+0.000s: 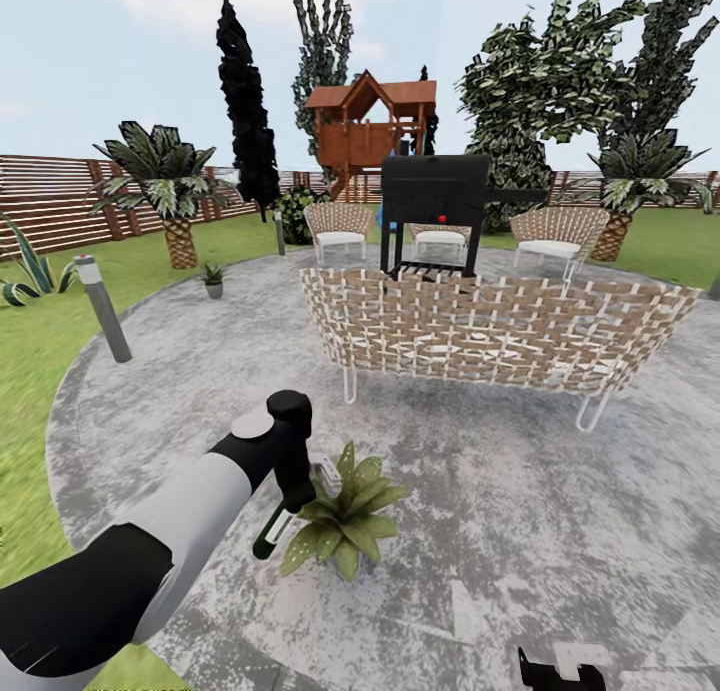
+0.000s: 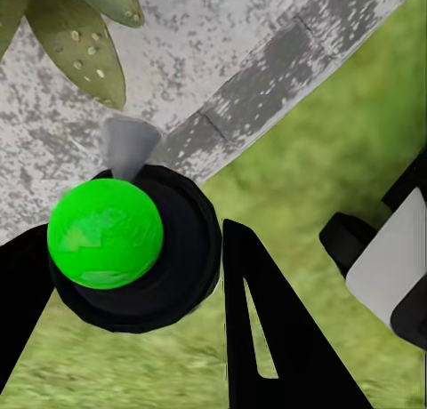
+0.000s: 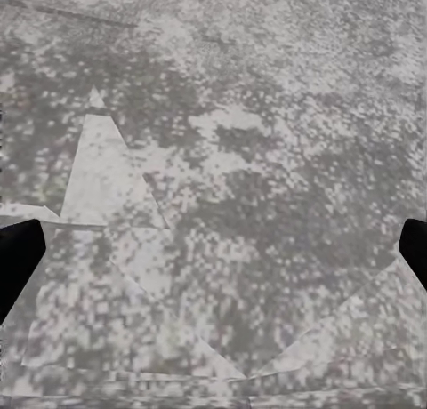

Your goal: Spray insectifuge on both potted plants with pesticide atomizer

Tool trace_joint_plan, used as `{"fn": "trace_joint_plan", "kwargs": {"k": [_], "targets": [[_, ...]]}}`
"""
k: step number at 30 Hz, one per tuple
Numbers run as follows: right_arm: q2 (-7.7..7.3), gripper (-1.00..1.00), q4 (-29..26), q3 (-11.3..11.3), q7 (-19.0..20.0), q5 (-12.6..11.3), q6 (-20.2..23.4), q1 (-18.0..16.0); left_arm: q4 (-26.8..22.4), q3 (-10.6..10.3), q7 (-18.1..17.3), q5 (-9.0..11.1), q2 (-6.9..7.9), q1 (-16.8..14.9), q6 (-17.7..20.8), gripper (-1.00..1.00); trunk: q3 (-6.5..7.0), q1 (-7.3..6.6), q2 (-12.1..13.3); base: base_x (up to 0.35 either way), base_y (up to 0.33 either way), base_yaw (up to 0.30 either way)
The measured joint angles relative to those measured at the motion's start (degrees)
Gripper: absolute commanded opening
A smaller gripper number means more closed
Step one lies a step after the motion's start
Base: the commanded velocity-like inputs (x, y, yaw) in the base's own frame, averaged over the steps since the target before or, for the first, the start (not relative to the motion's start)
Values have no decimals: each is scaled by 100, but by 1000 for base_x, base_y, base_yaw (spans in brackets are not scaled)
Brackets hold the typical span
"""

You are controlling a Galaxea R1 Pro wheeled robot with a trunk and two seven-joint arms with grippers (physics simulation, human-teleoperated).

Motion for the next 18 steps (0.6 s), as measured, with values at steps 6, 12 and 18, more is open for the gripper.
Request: {"fn": "trace_joint_plan", "kwargs": {"k": [6,12,18], "targets": [[0,100,1,0,0,0,0,0,8,-1,0,7,-15,9,-5,-100,0,0,0,1,-1,262],[-1,100,-1,1,-2,1,-2,1,0,-3,2,16,-78,9,-13,-100,0,0,0,0,-119,41],[0,100,-1,1,0,0,0,1,-88,-233,0,-9,-139,-85,-37,-100,0,0,0,0,-39,0]]}}
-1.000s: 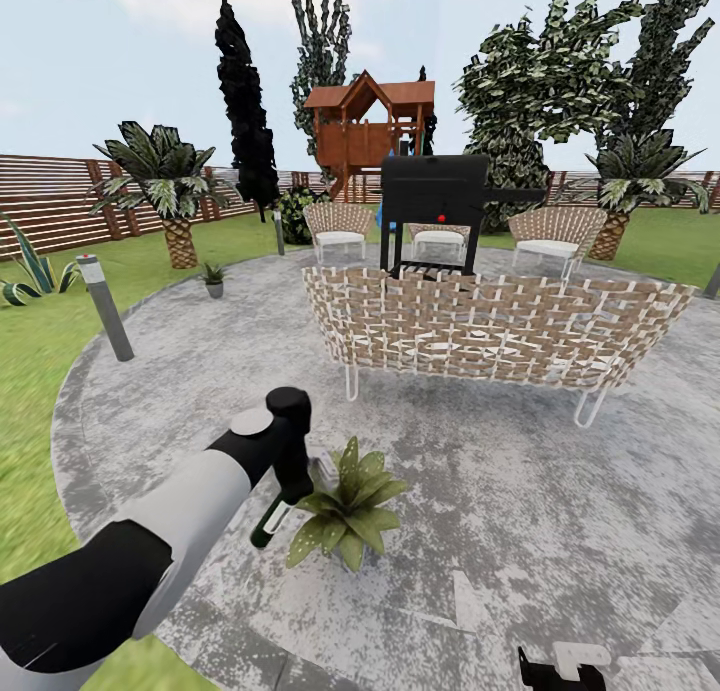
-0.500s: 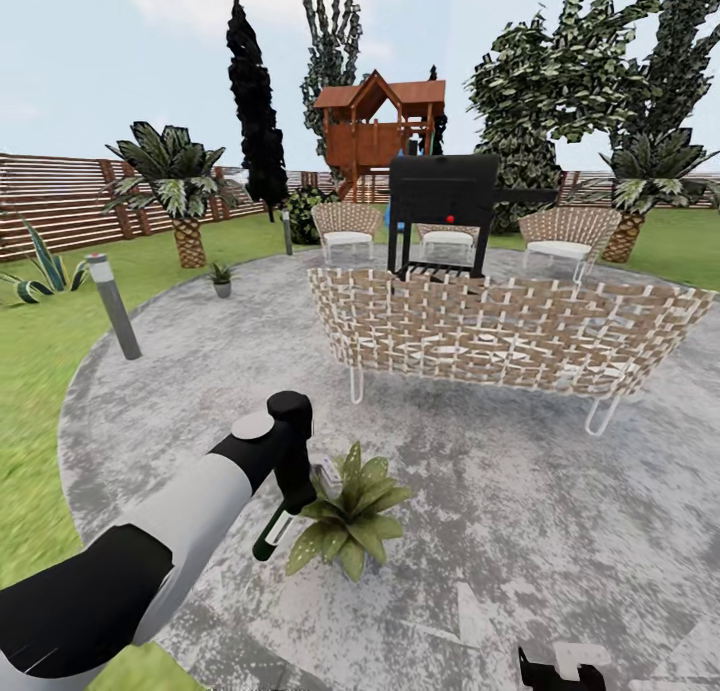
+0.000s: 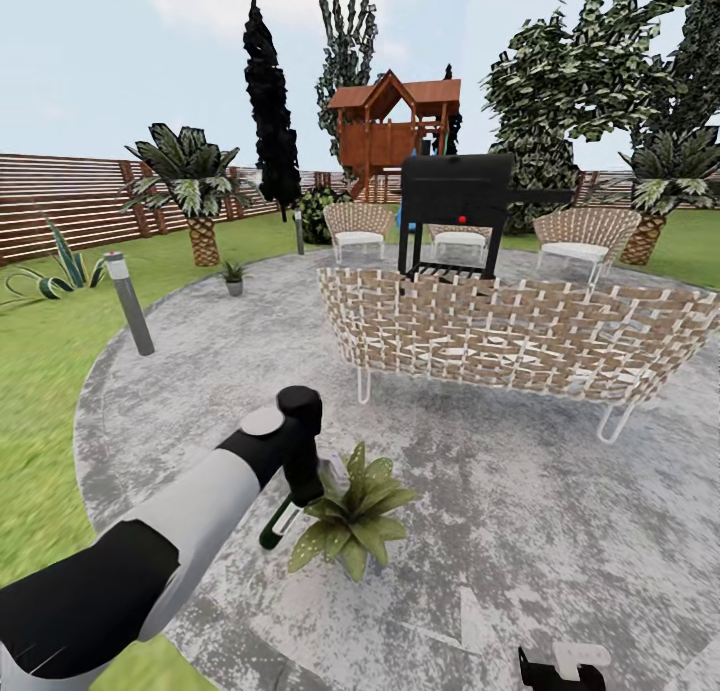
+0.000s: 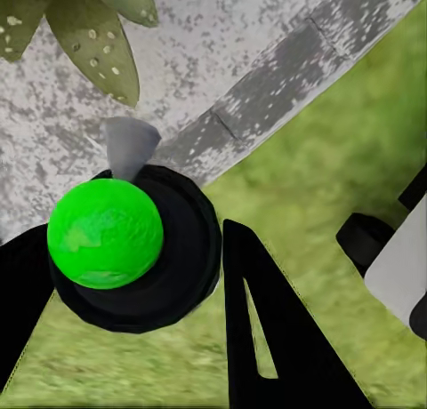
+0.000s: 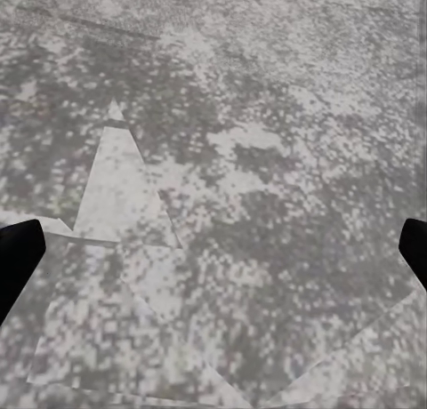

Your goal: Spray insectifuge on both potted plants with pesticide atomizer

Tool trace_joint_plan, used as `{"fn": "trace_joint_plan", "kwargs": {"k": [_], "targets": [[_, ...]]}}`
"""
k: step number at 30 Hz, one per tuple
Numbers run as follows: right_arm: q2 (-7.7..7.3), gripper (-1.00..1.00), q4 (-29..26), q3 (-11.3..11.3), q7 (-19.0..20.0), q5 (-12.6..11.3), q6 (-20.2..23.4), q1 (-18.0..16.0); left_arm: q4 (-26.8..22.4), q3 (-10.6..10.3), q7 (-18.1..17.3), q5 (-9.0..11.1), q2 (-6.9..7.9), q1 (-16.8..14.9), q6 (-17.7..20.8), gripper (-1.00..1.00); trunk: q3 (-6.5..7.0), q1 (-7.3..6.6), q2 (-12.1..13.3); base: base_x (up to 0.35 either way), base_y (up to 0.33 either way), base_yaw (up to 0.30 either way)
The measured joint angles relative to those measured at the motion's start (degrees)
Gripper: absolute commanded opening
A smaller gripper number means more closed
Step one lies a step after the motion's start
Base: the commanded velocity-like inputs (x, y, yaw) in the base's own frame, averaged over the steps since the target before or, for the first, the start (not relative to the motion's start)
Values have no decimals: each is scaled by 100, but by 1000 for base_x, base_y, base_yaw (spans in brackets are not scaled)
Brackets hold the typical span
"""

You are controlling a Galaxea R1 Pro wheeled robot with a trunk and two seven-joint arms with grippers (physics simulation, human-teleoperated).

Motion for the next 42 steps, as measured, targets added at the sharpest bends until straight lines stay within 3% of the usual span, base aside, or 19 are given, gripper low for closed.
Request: {"fn": "trace_joint_plan", "kwargs": {"k": [10,23,25,28,30,39,42], "targets": [[0,100,0,0,0,0,0,0,-400,-345,0,7,-69,-10,15,-100,0,0,0,0,0,-10],[0,100,0,0,0,0,0,0,-328,-372,0,71,-74,55,-42,-100,0,0,0,0,0,-99],[0,100,0,0,0,0,0,0,-319,-492,-1,62,-79,46,-154,-100,0,0,0,0,0,0],[0,100,0,0,0,0,0,0,-377,-836,-1,58,-97,-9,-249,-100,0,0,0,0,0,0],[0,100,0,0,0,0,0,0,-411,-903,-1,57,-97,-14,-303,-100,0,0,0,0,0,0],[0,100,0,0,0,0,0,0,-293,-897,-2,98,-98,-31,-411,-100,0,0,0,0,28,0],[0,100,0,0,0,0,0,0,-239,-864,0,160,-98,-280,-229,-100,1,-1,0,0,9,0]]}}
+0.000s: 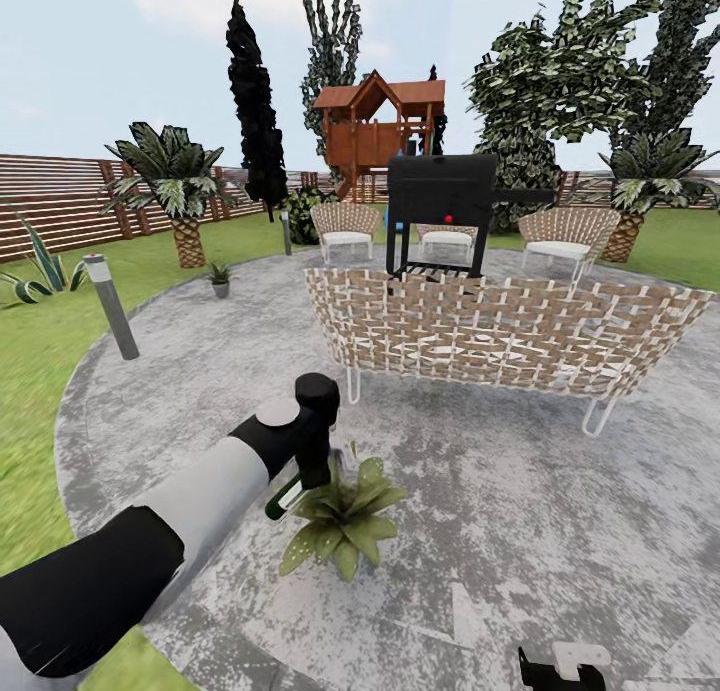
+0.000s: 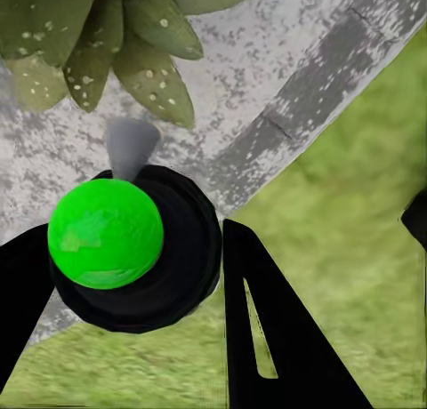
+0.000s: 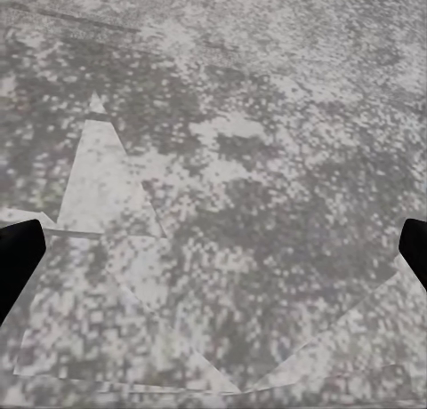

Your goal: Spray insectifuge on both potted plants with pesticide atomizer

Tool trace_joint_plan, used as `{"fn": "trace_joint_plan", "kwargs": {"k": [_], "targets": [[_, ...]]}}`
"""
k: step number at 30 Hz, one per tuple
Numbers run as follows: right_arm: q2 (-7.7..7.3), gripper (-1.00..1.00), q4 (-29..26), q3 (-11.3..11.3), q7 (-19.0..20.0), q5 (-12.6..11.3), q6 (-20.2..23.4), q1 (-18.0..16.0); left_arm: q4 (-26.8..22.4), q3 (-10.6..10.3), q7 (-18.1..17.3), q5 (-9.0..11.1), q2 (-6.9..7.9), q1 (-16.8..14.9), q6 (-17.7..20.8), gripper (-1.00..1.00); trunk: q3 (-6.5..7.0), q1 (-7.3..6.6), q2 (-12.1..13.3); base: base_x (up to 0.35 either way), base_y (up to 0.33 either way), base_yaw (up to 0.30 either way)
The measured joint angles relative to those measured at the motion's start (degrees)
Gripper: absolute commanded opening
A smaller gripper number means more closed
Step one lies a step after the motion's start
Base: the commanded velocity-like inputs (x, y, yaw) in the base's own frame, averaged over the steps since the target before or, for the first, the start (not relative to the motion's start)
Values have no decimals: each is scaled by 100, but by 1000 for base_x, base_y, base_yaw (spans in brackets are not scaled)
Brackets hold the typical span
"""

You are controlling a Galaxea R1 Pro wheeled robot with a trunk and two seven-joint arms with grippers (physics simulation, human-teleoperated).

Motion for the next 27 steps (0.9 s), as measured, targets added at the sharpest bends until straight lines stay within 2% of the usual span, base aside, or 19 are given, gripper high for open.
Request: {"fn": "trace_joint_plan", "kwargs": {"k": [1,2,3,4,6,15,18,20,27], "targets": [[0,100,0,0,0,0,0,0,80,5,0,111,0,-128,99,-100,0,0,0,0,2,0],[0,100,0,0,0,0,0,0,303,10,0,341,0,-333,221,-100,0,0,0,0,0,0],[0,100,0,0,0,0,0,0,706,12,0,712,1,-591,312,-100,0,0,0,0,0,0],[0,100,0,0,0,0,0,0,988,10,0,991,0,-754,380,-100,0,0,0,0,0,0],[0,100,0,0,0,0,0,0,1152,3,1,1145,0,-843,469,-100,-1,0,0,0,0,0],[-9,100,0,0,-9,1,0,0,1260,-94,1,1192,0,-763,435,-100,-1,1,0,0,0,0],[-9,100,0,0,-9,0,0,0,1261,-357,1,1192,0,-703,427,-100,-1,1,1,0,0,0],[-9,100,0,0,-9,0,0,0,1256,-481,0,1195,0,-505,425,-100,-2,1,1,0,0,0],[-9,100,0,0,-9,0,0,0,1234,-519,1,1233,0,-423,441,-100,-1,0,0,6,-10,0]]}}
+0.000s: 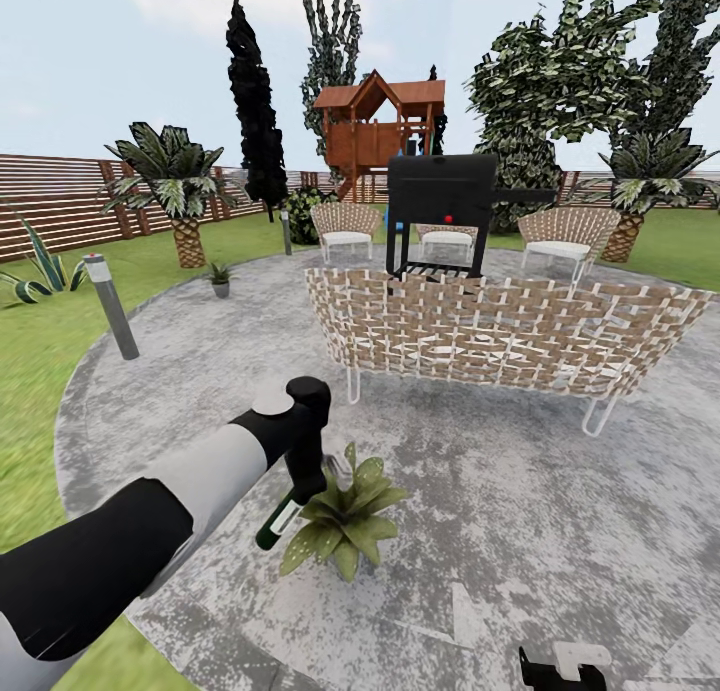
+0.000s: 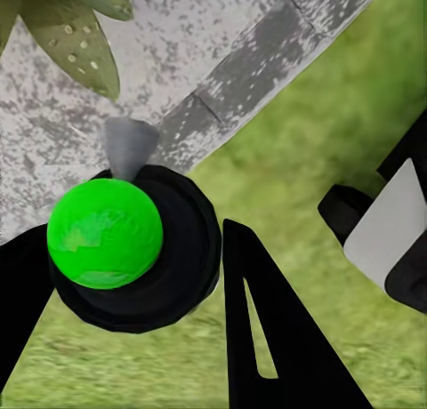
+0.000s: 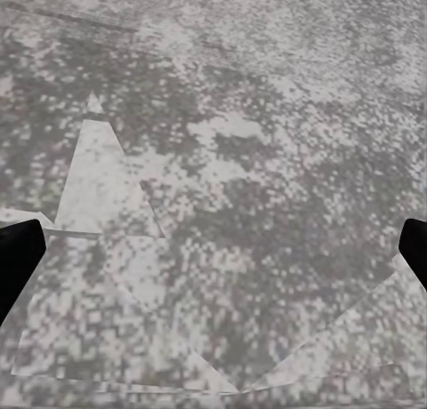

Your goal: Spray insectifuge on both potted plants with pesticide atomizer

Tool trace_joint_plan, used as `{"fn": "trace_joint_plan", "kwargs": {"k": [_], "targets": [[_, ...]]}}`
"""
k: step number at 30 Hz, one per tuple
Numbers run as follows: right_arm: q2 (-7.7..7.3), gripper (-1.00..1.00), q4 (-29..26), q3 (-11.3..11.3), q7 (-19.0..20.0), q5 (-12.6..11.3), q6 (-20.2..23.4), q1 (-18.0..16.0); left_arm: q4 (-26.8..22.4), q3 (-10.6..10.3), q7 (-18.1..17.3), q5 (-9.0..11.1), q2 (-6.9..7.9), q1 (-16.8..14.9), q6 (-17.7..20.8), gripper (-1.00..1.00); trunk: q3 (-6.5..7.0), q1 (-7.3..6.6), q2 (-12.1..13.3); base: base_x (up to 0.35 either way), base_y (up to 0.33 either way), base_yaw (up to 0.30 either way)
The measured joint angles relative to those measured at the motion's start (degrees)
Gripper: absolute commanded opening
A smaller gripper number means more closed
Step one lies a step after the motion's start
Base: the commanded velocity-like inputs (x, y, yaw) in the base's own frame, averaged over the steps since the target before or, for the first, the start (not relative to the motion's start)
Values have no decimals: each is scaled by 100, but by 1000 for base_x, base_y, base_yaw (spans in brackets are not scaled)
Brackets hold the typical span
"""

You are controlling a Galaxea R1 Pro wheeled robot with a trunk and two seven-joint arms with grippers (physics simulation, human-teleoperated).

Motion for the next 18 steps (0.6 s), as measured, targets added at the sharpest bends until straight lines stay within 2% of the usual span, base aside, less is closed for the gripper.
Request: {"fn": "trace_joint_plan", "kwargs": {"k": [10,18], "targets": [[0,100,-2,0,-2,0,-1,0,-36,1,0,2,1,33,2,-100,0,-1,0,93,-200,0],[0,100,-1,0,0,0,0,0,-15,1,0,-2,0,52,11,-100,0,0,0,-70,-75,0]]}}
